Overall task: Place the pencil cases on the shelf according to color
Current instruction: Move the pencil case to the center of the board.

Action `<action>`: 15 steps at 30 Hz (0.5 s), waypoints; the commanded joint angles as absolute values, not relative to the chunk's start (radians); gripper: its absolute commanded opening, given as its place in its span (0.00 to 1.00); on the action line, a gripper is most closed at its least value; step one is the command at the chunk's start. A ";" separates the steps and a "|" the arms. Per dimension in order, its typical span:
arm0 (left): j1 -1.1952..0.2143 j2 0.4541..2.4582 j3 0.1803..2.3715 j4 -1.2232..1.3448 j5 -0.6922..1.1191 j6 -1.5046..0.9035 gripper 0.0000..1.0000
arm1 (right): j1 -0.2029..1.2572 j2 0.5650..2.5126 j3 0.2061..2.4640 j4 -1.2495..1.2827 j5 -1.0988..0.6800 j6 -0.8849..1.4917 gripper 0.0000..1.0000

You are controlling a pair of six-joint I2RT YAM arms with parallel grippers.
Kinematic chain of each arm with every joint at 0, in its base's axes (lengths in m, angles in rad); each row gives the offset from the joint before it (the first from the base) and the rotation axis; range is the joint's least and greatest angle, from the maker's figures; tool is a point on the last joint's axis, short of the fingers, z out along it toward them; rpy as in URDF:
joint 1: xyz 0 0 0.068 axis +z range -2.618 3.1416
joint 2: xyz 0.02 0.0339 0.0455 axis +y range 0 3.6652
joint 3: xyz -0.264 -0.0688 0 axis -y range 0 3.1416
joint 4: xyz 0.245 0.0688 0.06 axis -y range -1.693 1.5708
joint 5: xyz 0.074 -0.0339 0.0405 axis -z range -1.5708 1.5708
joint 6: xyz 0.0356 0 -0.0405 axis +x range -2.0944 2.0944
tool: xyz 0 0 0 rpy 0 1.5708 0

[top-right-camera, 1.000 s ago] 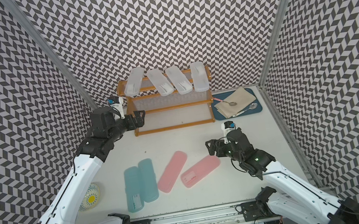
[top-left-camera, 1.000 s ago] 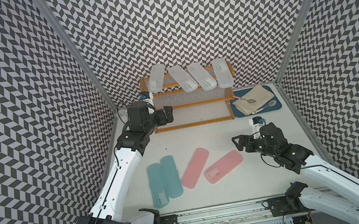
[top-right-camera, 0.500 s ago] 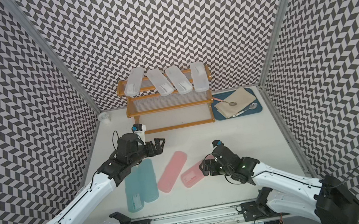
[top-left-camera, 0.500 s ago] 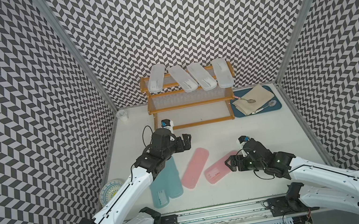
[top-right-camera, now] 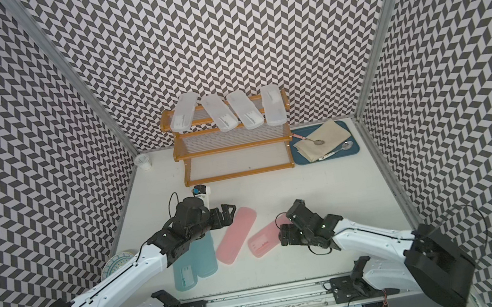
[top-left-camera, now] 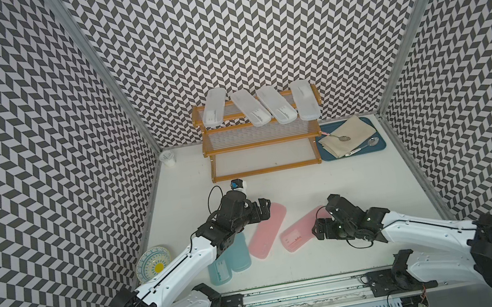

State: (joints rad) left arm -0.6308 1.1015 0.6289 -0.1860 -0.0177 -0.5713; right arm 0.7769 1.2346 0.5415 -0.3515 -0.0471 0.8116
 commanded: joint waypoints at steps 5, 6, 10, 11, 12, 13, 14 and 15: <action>-0.639 1.092 0.575 -0.145 -0.018 -0.601 1.00 | 0.773 1.484 0.817 -0.237 -0.040 0.715 0.91; -0.639 1.095 0.571 -0.141 -0.021 -0.604 1.00 | 0.773 1.508 0.850 -0.229 -0.044 0.710 0.91; -0.638 1.100 0.566 -0.137 -0.038 -0.607 1.00 | 0.773 1.549 0.942 -0.247 -0.013 0.707 0.92; -0.638 1.101 0.565 -0.136 -0.039 -0.607 1.00 | 0.774 1.549 0.949 -0.270 0.007 0.705 0.92; -0.638 1.102 0.568 -0.134 -0.039 -0.607 1.00 | 0.778 1.544 0.951 -0.297 0.039 0.705 0.93; -0.638 1.106 0.569 -0.133 -0.035 -0.606 1.00 | 0.782 1.534 0.943 -0.323 0.069 0.707 0.94; -0.638 1.109 0.569 -0.132 -0.031 -0.606 1.00 | 0.786 1.523 0.932 -0.342 0.090 0.709 0.94; -0.638 1.115 0.568 -0.128 -0.025 -0.606 0.99 | 0.793 1.506 0.911 -0.359 0.109 0.716 0.94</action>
